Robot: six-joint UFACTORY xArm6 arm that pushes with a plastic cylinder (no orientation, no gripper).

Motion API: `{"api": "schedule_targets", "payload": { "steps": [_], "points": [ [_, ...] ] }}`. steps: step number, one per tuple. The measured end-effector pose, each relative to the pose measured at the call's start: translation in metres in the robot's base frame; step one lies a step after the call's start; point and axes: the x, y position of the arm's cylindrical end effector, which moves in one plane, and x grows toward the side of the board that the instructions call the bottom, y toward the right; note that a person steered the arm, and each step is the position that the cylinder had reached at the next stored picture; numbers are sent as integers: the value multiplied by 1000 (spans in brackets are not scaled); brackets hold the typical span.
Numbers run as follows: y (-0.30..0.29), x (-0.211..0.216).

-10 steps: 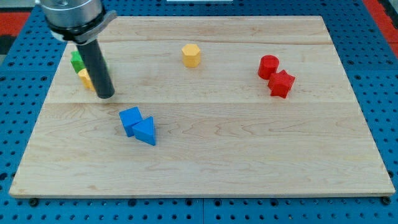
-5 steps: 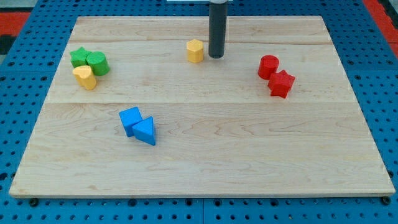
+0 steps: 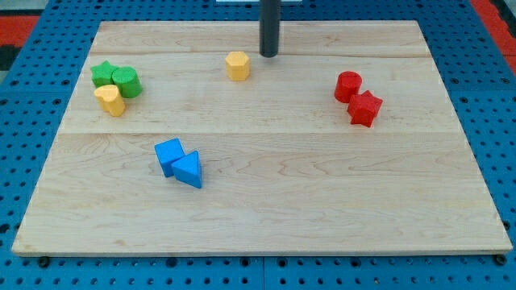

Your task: Slide yellow hexagon towards center left

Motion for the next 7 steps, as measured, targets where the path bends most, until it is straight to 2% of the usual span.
{"api": "schedule_targets", "payload": {
  "steps": [2, 3, 6, 7],
  "points": [
    [-99, 25],
    [-101, 57],
    [-81, 94],
    [-104, 105]
  ]
}}
